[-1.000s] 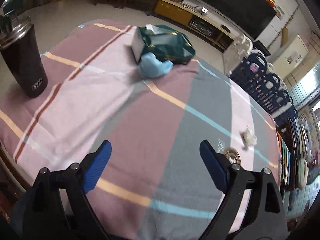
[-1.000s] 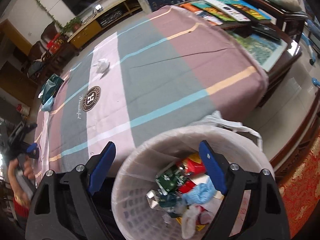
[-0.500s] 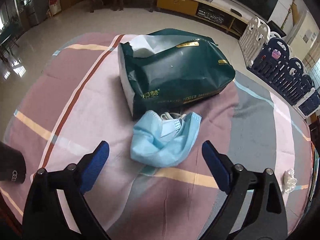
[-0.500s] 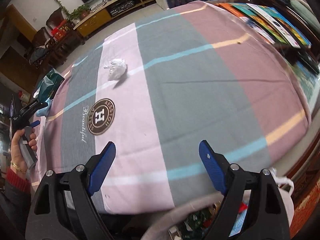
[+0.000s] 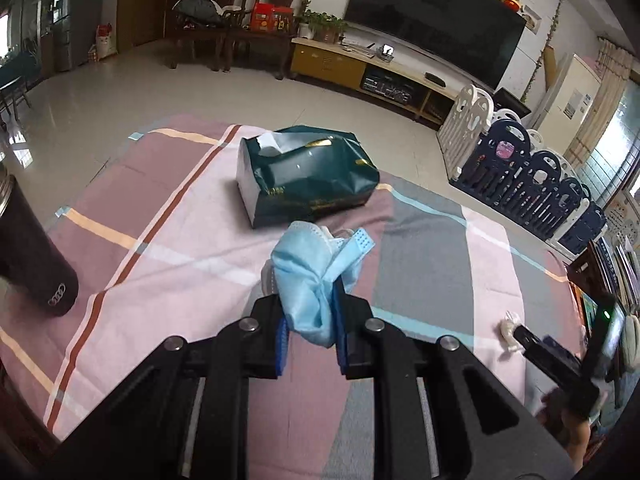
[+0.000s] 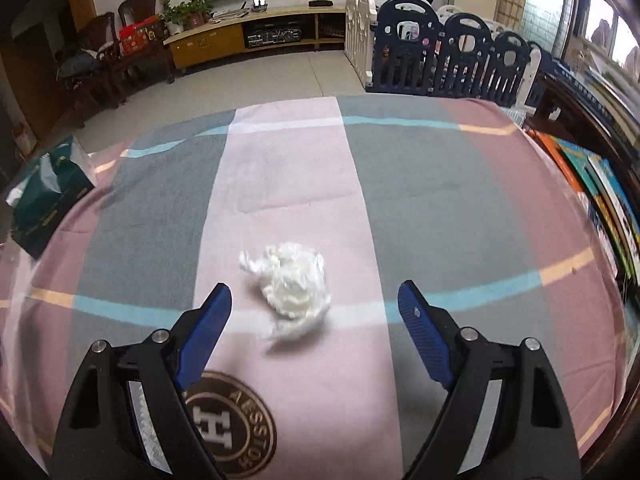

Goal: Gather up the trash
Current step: 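Grasp the blue face mask with the left tool while the right tool grasps the white tissue, then carry the mask and tissue over the basket and open both tools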

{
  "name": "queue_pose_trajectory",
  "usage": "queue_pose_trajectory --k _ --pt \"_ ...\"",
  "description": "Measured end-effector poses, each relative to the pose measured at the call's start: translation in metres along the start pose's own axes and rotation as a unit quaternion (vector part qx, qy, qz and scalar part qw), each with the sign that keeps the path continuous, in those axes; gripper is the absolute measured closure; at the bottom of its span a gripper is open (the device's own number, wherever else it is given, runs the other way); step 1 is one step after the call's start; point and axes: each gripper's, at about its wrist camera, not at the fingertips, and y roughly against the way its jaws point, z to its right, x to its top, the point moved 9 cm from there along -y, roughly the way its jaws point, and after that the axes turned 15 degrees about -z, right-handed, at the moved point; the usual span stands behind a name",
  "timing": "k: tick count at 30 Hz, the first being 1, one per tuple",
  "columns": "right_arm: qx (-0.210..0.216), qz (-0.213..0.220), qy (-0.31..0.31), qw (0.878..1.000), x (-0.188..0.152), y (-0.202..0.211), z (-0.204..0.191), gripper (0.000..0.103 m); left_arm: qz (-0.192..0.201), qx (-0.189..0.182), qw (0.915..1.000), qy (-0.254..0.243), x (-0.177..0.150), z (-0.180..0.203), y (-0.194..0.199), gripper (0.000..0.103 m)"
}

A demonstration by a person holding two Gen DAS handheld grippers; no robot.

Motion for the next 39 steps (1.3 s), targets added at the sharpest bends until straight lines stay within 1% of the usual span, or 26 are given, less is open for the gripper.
queue_pose_trajectory --k 2,3,4,5,6,7,8,9,10,13,15,18,22,25,27,29,32,34,36,39 --pt "-0.013 -0.009 0.011 1.000 0.007 -0.013 -0.005 0.021 -0.006 -0.003 1.0000 -0.005 -0.017 0.005 0.004 0.084" --pt "-0.015 -0.014 0.018 1.000 0.008 -0.018 -0.008 0.026 -0.012 -0.006 0.9999 -0.008 -0.025 0.007 0.005 0.084" --pt "-0.016 -0.021 0.021 0.999 0.008 -0.022 -0.009 0.035 -0.017 -0.010 0.9998 -0.011 -0.032 0.008 0.006 0.084" --pt "-0.021 -0.027 0.022 0.999 0.007 -0.025 -0.009 0.041 -0.021 -0.013 0.9996 -0.012 -0.038 0.009 0.006 0.084" --pt "-0.022 -0.032 0.025 0.999 0.004 -0.028 -0.009 0.060 -0.023 -0.014 0.9995 -0.013 -0.043 0.010 0.007 0.084" --pt "-0.015 -0.032 0.030 0.999 0.003 -0.028 -0.012 0.071 -0.023 -0.013 0.9996 -0.013 -0.048 0.010 0.008 0.084" --pt "-0.021 -0.029 0.035 0.999 0.000 -0.025 -0.011 0.075 -0.022 -0.009 0.9996 -0.014 -0.052 0.010 0.011 0.084" --pt "-0.026 -0.026 0.039 0.999 -0.003 -0.020 -0.010 0.077 -0.021 -0.004 0.9996 -0.016 -0.054 0.010 0.014 0.084" --pt "-0.023 -0.023 0.039 0.999 -0.007 -0.013 -0.010 0.077 -0.020 0.002 0.9996 -0.019 -0.058 0.011 0.018 0.084" --pt "0.006 0.000 0.038 0.999 -0.030 0.026 -0.008 0.078 -0.010 0.020 0.9992 -0.033 -0.068 0.015 0.035 0.084" --pt "0.019 0.015 0.048 0.999 -0.053 0.059 -0.003 0.078 -0.004 0.022 0.9988 -0.043 -0.078 0.023 0.050 0.084" --pt "0.048 0.024 0.047 0.997 -0.095 0.105 0.011 0.078 0.002 0.016 0.9978 -0.064 -0.096 0.043 0.074 0.084" --pt "0.066 0.047 0.028 0.996 -0.152 0.169 0.044 0.077 -0.003 -0.013 0.9950 -0.099 -0.129 0.076 0.100 0.084" --pt "0.068 0.061 0.009 0.996 -0.197 0.213 0.078 0.077 -0.012 -0.046 0.9882 -0.146 -0.167 0.112 0.121 0.084" --pt "0.046 0.074 -0.012 0.996 -0.224 0.240 0.110 0.077 -0.020 -0.065 0.9814 -0.180 -0.195 0.136 0.133 0.084" --pt "0.032 0.082 -0.039 0.995 -0.245 0.261 0.142 0.077 -0.030 -0.083 0.9730 -0.213 -0.224 0.159 0.145 0.084" --pt "0.029 0.075 -0.076 0.994 -0.274 0.283 0.179 0.077 -0.043 -0.103 0.9600 -0.257 -0.263 0.189 0.160 0.084" --pt "0.022 0.061 -0.086 0.994 -0.295 0.290 0.193 0.077 -0.059 -0.117 0.9511 -0.280 -0.289 0.206 0.165 0.084" --pt "0.014 0.046 -0.084 0.995 -0.316 0.291 0.201 0.077 -0.078 -0.122 0.9417 -0.304 -0.318 0.221 0.164 0.084" --pt "0.013 0.041 -0.091 0.995 -0.339 0.289 0.211 0.077 -0.120 -0.141 0.9238 -0.335 -0.357 0.241 0.155 0.084"
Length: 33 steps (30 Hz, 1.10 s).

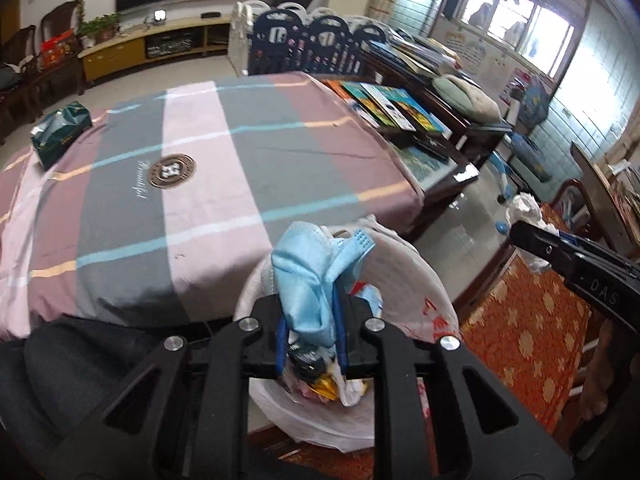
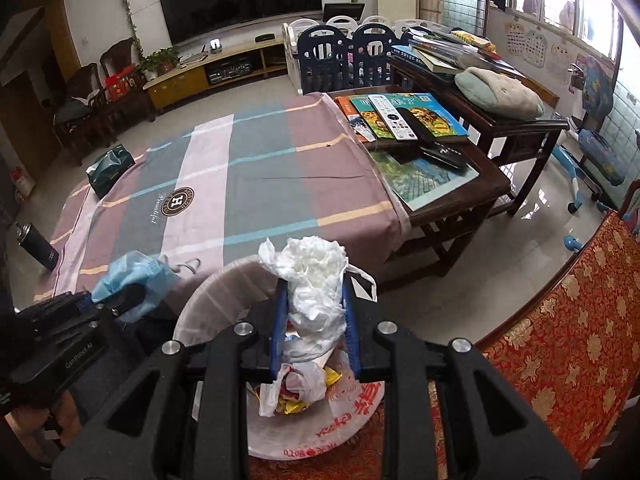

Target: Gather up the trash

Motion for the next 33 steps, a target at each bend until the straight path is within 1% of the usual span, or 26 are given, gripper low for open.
queue_pose_trajectory --k 2,4,5,7,8,9,11,13,14,16,17,20,22,23,25,26,28,31,33 --pt "0.012 0.000 -0.007 1.000 -0.006 0.000 0.005 0.077 -0.020 -0.004 0.9997 -0.009 -0.007 0.010 -0.014 0.084" --pt "0.018 0.002 -0.009 1.000 -0.008 0.001 0.007 0.077 -0.044 -0.020 0.9987 -0.020 -0.012 0.020 -0.027 0.083" --pt "0.024 0.003 -0.008 1.000 -0.009 0.001 0.006 0.077 -0.054 -0.028 0.9978 -0.026 -0.013 0.025 -0.032 0.079" --pt "0.032 0.001 -0.005 0.999 -0.010 0.000 0.002 0.077 -0.060 -0.026 0.9972 -0.037 -0.015 0.031 -0.035 0.060" --pt "0.035 -0.003 -0.002 0.999 -0.011 -0.002 -0.001 0.077 -0.055 -0.016 0.9977 -0.038 -0.013 0.031 -0.034 0.042" --pt "0.039 -0.008 0.002 0.999 -0.013 -0.003 -0.005 0.076 -0.041 0.000 0.9986 -0.035 -0.011 0.027 -0.028 0.030" --pt "0.050 -0.018 0.009 0.999 -0.016 -0.006 -0.013 0.071 -0.020 0.027 0.9992 -0.022 -0.008 0.018 -0.018 0.026" --pt "0.059 -0.024 0.010 0.998 -0.018 -0.009 -0.020 0.057 -0.007 0.057 0.9984 0.001 -0.006 0.001 -0.008 0.023" --pt "0.064 -0.028 0.008 0.998 -0.019 -0.009 -0.023 0.053 -0.002 0.073 0.9973 0.014 -0.005 -0.008 -0.003 0.020" --pt "0.072 -0.027 0.004 0.997 -0.018 -0.005 -0.029 0.038 -0.001 0.099 0.9946 0.030 -0.006 -0.023 0.005 0.018" --pt "0.074 -0.022 0.006 0.997 -0.017 0.000 -0.032 0.036 0.001 0.109 0.9933 0.037 -0.005 -0.030 0.011 0.018" --pt "0.053 -0.004 0.016 0.998 -0.014 0.017 -0.038 0.027 0.013 0.137 0.9887 0.059 -0.006 -0.046 0.031 0.013" --pt "0.035 0.011 0.027 0.999 -0.013 0.033 -0.044 0.018 0.027 0.150 0.9855 0.073 -0.009 -0.054 0.053 0.011" --pt "0.026 0.020 0.035 0.999 -0.013 0.042 -0.048 0.015 0.034 0.156 0.9841 0.079 -0.010 -0.056 0.065 0.009" --pt "0.001 0.032 0.052 0.998 -0.013 0.057 -0.056 0.003 0.055 0.164 0.9808 0.089 -0.015 -0.058 0.088 0.007" --pt "-0.021 0.037 0.059 0.997 -0.014 0.064 -0.060 0.003 0.073 0.171 0.9776 0.100 -0.018 -0.061 0.105 0.005" --pt "-0.040 0.051 0.069 0.995 -0.015 0.077 -0.067 0.003 0.096 0.175 0.9726 0.118 -0.024 -0.064 0.130 0.004" --pt "-0.040 0.058 0.072 0.995 -0.017 0.089 -0.073 0.003 0.117 0.169 0.9689 0.137 -0.030 -0.068 0.161 0.004" --pt "-0.035 0.062 0.080 0.994 -0.018 0.095 -0.078 0.003 0.131 0.172 0.9655 0.146 -0.034 -0.070 0.177 0.004"
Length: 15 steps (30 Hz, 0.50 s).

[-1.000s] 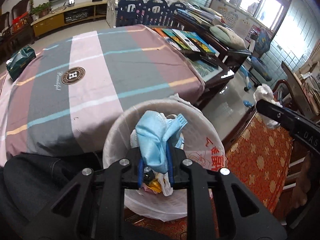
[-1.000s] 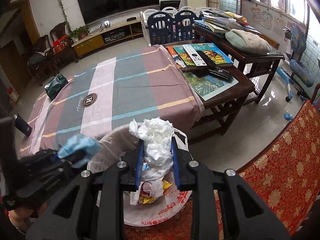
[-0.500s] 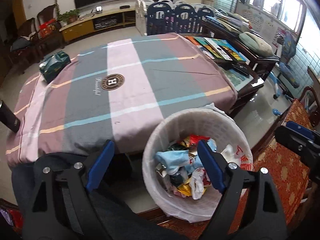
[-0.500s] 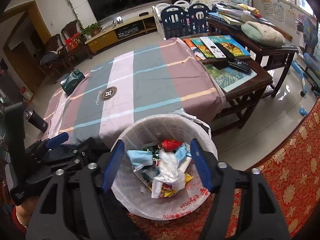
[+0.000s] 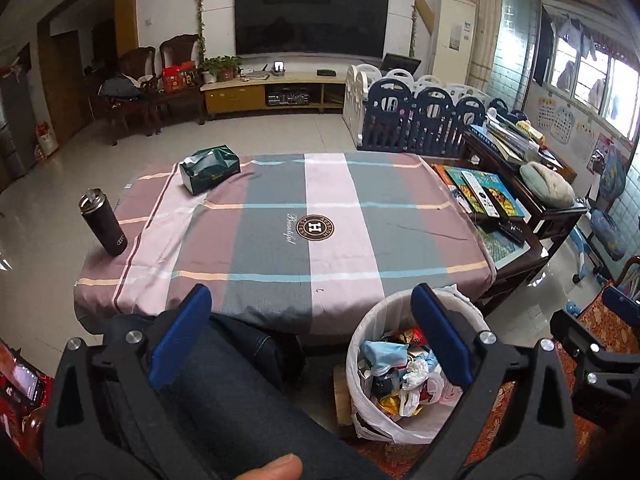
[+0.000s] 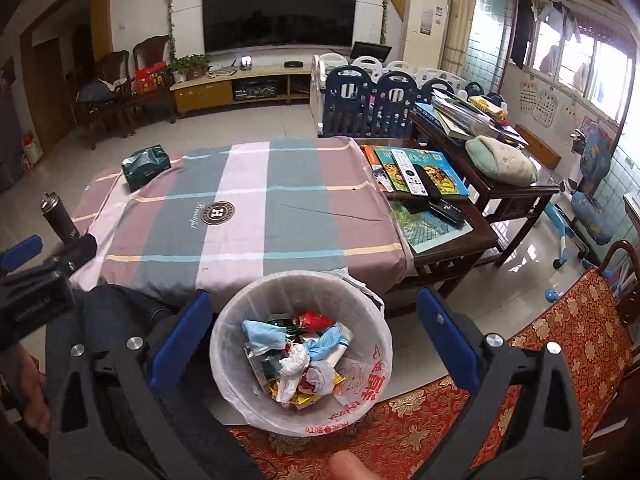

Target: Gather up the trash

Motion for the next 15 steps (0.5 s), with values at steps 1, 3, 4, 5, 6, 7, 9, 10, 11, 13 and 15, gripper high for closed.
queue_pose_trajectory --k 1,3,4,5,6,7,9,10,11,13,15 --pt "0.000 0.003 0.003 1.000 0.000 0.002 -0.001 0.003 0.005 0.003 1.0000 0.003 0.000 -0.003 0.007 0.004" --pt "-0.005 0.007 0.008 1.000 0.001 0.004 -0.004 0.003 0.015 0.008 0.9998 0.004 0.001 -0.005 0.017 0.004" --pt "-0.007 0.007 0.010 1.000 0.000 0.004 -0.005 0.003 0.020 0.008 0.9998 0.004 0.001 -0.006 0.022 0.004" --pt "-0.010 0.005 0.010 1.000 0.000 0.002 -0.005 0.003 0.024 0.009 0.9997 0.004 0.001 -0.006 0.026 0.004" --pt "-0.009 0.004 0.010 1.000 0.000 0.002 -0.006 0.003 0.025 0.010 0.9996 0.002 0.001 -0.005 0.028 0.004" --pt "-0.008 0.004 0.009 1.000 0.000 0.001 -0.006 0.003 0.027 0.010 0.9996 -0.001 0.001 -0.004 0.030 0.004" --pt "-0.004 0.004 0.008 1.000 0.000 0.001 -0.007 0.003 0.027 0.013 0.9995 -0.006 -0.001 -0.002 0.032 0.004" --pt "-0.004 0.005 0.008 1.000 0.000 0.002 -0.007 0.003 0.026 0.013 0.9995 -0.008 -0.002 -0.001 0.032 0.003" --pt "-0.005 0.006 0.007 1.000 0.000 0.002 -0.007 0.003 0.025 0.013 0.9995 -0.010 -0.002 0.000 0.031 0.003" --pt "-0.004 0.007 0.004 1.000 0.001 0.002 -0.005 0.003 0.023 0.012 0.9996 -0.012 -0.003 0.001 0.030 0.003" --pt "-0.002 0.006 -0.001 1.000 0.001 0.001 -0.003 0.003 0.021 0.011 0.9996 -0.013 -0.004 0.002 0.028 0.003"
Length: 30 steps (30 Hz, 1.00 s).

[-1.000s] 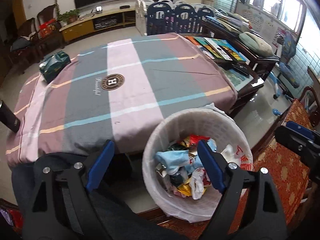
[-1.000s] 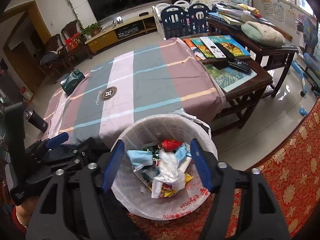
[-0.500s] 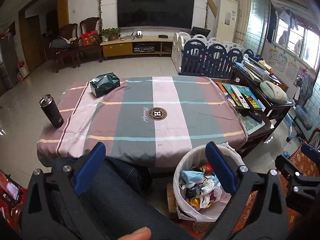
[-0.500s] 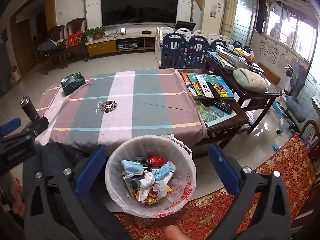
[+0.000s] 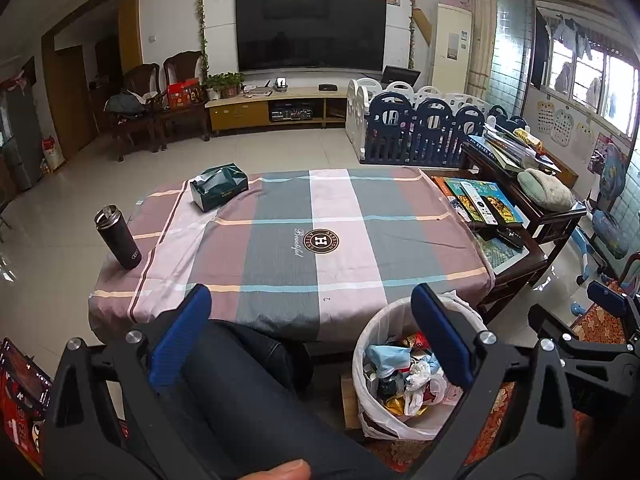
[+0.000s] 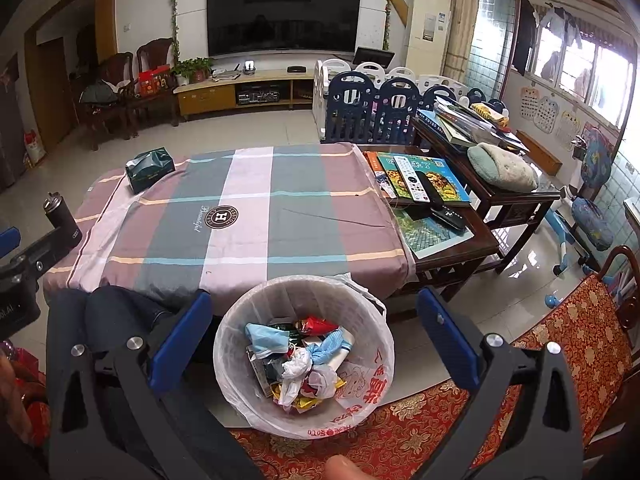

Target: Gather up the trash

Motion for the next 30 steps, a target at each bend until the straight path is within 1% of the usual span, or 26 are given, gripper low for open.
queue_pose_trajectory --k 11,30 --pt "0.004 -0.010 -0.015 1.000 -0.001 -0.008 0.006 0.003 -0.007 -0.004 1.0000 -0.001 -0.003 0.001 -0.003 0.003" --pt "0.008 -0.016 -0.016 1.000 -0.002 -0.013 0.007 0.003 -0.011 -0.007 0.9999 -0.002 -0.005 0.002 -0.005 0.003"
